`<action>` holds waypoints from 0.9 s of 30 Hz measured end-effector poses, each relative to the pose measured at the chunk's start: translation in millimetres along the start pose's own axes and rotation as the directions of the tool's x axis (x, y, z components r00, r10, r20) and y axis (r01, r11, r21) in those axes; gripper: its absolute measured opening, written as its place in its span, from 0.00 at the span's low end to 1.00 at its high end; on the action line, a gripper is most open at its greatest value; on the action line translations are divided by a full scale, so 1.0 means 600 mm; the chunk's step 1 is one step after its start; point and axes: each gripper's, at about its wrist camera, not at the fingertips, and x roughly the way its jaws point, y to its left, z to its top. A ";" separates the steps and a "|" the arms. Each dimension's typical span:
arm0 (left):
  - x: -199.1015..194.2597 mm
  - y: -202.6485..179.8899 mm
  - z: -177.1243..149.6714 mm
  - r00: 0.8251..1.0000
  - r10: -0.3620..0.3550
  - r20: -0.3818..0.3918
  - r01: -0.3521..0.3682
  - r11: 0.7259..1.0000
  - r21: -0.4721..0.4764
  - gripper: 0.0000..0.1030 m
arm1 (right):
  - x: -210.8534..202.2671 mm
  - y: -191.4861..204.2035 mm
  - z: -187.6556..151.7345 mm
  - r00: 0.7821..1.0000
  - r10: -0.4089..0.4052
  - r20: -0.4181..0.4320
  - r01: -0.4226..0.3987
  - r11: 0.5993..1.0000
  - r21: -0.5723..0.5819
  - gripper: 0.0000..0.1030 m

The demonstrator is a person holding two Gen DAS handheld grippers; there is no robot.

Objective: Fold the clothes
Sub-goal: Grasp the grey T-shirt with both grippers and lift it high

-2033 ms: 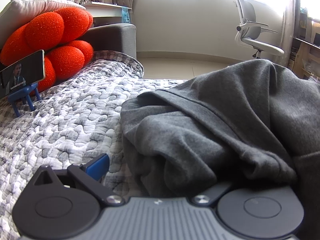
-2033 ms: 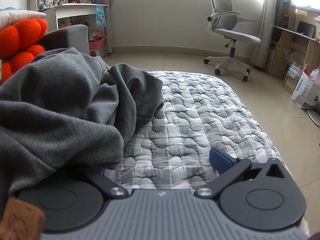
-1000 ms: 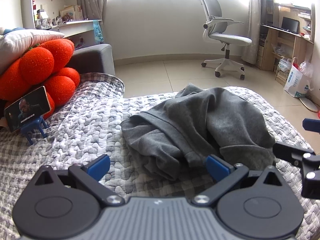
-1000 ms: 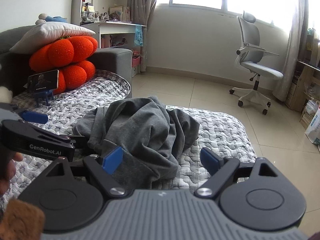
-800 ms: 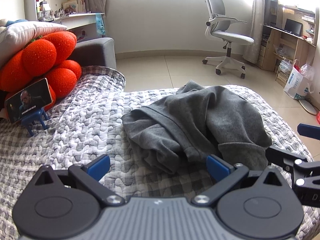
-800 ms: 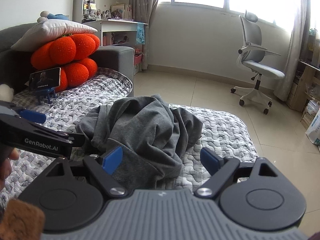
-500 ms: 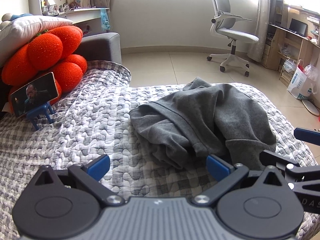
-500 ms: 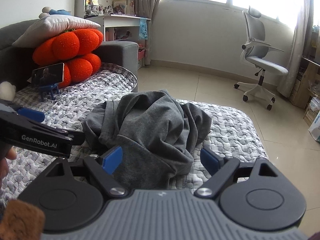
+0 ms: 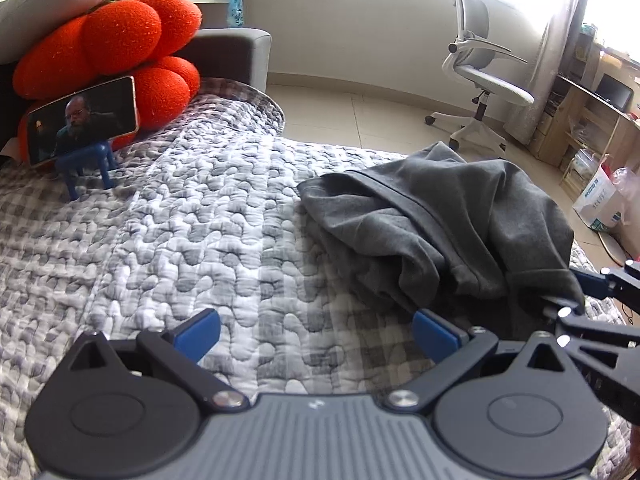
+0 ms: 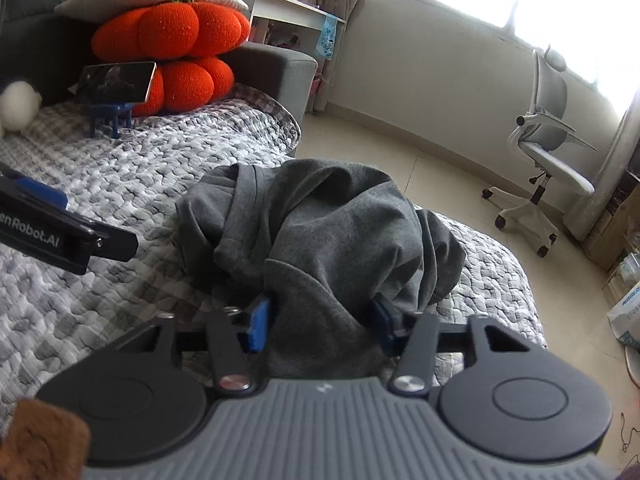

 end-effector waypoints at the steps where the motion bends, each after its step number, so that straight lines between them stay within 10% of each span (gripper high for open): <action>1: 0.005 0.000 0.000 1.000 -0.007 -0.002 0.007 1.000 -0.004 1.00 | -0.001 -0.004 -0.001 1.000 -0.016 0.000 0.016 1.000 0.002 0.06; 7: 0.027 -0.009 -0.007 0.999 -0.036 -0.014 0.036 0.999 0.000 1.00 | -0.097 -0.047 0.039 0.979 -0.093 0.180 0.094 0.996 0.002 0.06; 18: 0.034 -0.024 -0.012 0.999 -0.029 -0.027 0.030 0.999 0.040 1.00 | -0.335 -0.128 0.096 0.837 -0.133 0.530 0.101 0.991 0.090 0.05; 24: 0.027 -0.047 -0.007 0.998 -0.018 0.055 0.012 0.994 0.106 0.98 | -0.372 -0.154 0.104 0.797 -0.085 0.598 0.011 0.992 0.127 0.05; 27: 0.008 -0.061 -0.007 0.991 -0.037 0.128 0.017 0.987 0.158 0.62 | -0.381 -0.144 0.111 0.786 -0.051 0.616 -0.009 0.996 0.093 0.05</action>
